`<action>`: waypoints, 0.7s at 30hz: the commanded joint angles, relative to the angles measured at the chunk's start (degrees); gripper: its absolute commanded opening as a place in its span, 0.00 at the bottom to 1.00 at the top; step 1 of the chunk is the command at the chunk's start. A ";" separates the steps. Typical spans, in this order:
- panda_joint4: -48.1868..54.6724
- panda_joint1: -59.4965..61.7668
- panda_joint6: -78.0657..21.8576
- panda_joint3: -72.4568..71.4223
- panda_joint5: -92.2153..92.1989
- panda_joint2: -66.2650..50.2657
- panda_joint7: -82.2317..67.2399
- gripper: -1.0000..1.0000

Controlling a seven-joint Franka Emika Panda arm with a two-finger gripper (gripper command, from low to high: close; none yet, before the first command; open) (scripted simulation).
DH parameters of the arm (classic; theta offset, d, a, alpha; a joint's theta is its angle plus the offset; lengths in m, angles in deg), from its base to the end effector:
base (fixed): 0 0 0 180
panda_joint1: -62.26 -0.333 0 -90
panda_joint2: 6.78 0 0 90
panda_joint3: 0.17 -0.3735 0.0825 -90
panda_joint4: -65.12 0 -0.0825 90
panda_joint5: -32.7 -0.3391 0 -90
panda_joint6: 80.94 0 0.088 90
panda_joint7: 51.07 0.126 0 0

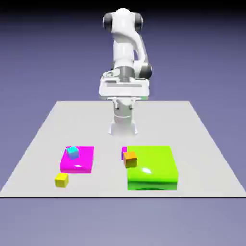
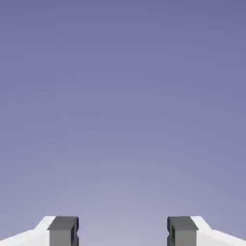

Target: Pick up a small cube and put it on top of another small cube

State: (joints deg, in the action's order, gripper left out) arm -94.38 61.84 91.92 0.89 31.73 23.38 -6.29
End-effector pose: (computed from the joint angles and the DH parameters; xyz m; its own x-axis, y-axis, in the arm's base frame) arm 0.3488 -0.0059 0.5154 0.5009 -0.7250 0.4728 -0.5244 -0.6887 -0.5007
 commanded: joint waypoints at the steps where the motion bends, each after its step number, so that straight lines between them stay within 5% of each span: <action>1: 1.24 0.23 -0.96 0.88 -0.80 -2.08 1.93 0.50; 21: 26.01 4.76 -20.12 18.45 -16.86 -43.61 40.43 0.50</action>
State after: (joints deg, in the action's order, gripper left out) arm -68.38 66.61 71.79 19.34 14.88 -20.23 34.14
